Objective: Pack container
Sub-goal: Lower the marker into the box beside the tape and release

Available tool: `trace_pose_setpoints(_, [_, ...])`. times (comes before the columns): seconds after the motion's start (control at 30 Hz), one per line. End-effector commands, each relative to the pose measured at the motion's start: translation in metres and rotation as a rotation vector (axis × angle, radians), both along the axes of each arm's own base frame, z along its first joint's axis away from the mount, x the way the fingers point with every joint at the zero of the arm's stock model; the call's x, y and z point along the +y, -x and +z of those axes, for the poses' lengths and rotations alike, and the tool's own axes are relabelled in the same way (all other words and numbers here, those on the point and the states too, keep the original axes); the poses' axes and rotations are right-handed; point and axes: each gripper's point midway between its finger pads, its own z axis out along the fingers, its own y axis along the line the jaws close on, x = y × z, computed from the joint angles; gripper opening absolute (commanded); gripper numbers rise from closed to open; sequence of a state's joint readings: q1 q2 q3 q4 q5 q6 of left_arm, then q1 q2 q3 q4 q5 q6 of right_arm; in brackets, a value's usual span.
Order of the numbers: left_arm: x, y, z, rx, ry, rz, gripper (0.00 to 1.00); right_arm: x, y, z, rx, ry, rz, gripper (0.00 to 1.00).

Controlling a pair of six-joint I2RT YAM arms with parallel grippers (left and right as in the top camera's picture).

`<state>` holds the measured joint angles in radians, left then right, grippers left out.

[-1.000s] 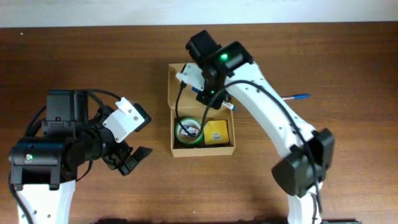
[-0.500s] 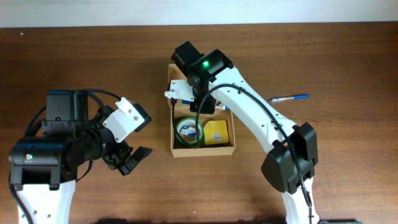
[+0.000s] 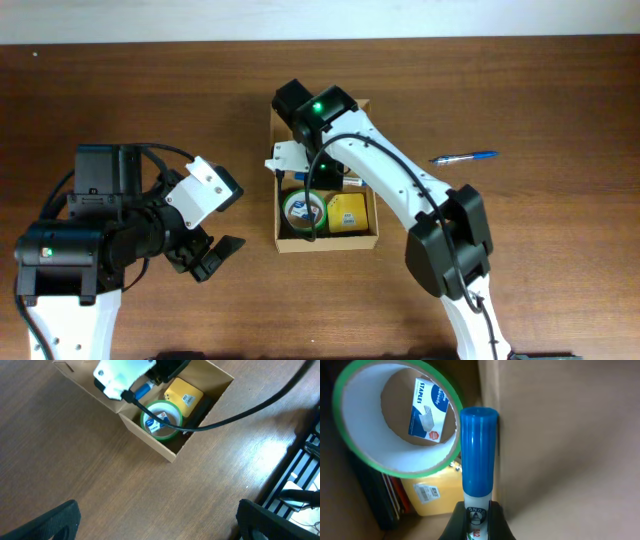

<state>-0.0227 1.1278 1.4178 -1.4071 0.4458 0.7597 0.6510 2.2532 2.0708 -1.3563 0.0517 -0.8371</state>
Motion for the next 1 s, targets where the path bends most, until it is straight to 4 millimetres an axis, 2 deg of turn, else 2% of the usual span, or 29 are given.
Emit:
trace_pose_setpoints(0.0, [-0.001,-0.001,0.007,-0.025,0.012,-0.013,0.99,0.007,0.009,-0.009,0.041,-0.011,0.022,0.04])
trace_pose_setpoints(0.13, [-0.001,-0.001,0.007,-0.025,0.012,-0.013,1.0,0.01,0.009,-0.01,0.048,-0.021,0.056,0.04])
trace_pose_setpoints(0.17, [-0.001,-0.001,0.007,-0.025,0.012,-0.013,1.0,0.01,0.009,-0.01,0.046,-0.023,0.055,0.08])
trace_pose_setpoints(0.2, [-0.001,-0.001,0.007,-0.025,0.012,-0.013,1.0,0.01,0.007,-0.01,0.042,-0.026,0.053,0.19])
trace_pose_setpoints(0.23, [-0.001,-0.001,0.007,-0.025,0.012,-0.013,1.0,0.011,0.007,-0.01,0.039,-0.028,0.053,0.25])
trace_pose_setpoints(0.33, [-0.001,-0.001,0.007,-0.025,0.012,-0.013,1.0,0.012,0.005,-0.01,0.032,-0.033,0.053,0.58])
trace_pose_setpoints(0.6, [-0.001,-0.001,0.007,-0.025,0.012,-0.013,1.0,0.011,0.007,-0.01,0.039,-0.027,0.053,0.6])
trace_pose_setpoints(0.73, [-0.001,-0.001,0.007,-0.025,0.012,-0.013,1.0,0.009,0.008,-0.001,0.032,-0.033,0.053,0.59])
trace_pose_setpoints(0.83, [-0.001,-0.001,0.007,-0.025,0.012,-0.013,1.0,0.008,0.01,0.015,0.008,-0.051,0.054,0.59])
trace_pose_setpoints(0.97, [-0.001,-0.001,0.007,-0.025,0.012,-0.013,1.0,0.005,0.014,0.048,-0.039,-0.086,0.05,0.59])
